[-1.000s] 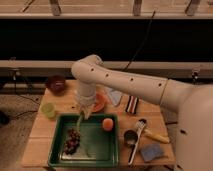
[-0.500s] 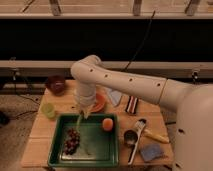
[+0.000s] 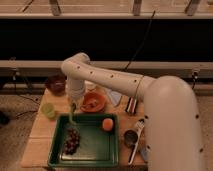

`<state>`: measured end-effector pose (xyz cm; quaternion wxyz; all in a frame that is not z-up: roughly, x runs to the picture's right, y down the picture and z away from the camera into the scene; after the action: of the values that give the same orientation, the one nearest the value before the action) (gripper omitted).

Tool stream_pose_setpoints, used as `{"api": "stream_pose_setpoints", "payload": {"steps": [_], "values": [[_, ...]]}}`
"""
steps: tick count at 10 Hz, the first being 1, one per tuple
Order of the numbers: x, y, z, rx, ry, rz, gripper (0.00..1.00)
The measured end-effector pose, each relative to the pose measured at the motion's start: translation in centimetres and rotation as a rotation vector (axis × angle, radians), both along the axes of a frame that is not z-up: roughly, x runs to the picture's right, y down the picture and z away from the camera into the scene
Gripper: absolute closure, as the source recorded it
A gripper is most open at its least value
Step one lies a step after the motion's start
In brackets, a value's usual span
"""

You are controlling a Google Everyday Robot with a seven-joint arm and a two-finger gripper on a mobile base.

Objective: Place pepper in plastic cup

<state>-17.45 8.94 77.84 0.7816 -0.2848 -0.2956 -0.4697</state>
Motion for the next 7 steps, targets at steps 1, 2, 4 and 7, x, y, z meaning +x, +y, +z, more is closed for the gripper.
{"api": "stream_pose_setpoints", "payload": {"steps": [1, 2, 4, 7], "values": [[-1.3, -0.4, 0.9, 0.003, -0.016, -0.005, 1.0], [-2.6, -0.6, 1.8, 0.004, -0.034, -0.011, 1.0], [-5.2, -0.7, 2.5, 0.002, -0.072, -0.033, 1.0], [-9.4, -0.4, 3.2, -0.003, -0.133, -0.064, 1.0]]}}
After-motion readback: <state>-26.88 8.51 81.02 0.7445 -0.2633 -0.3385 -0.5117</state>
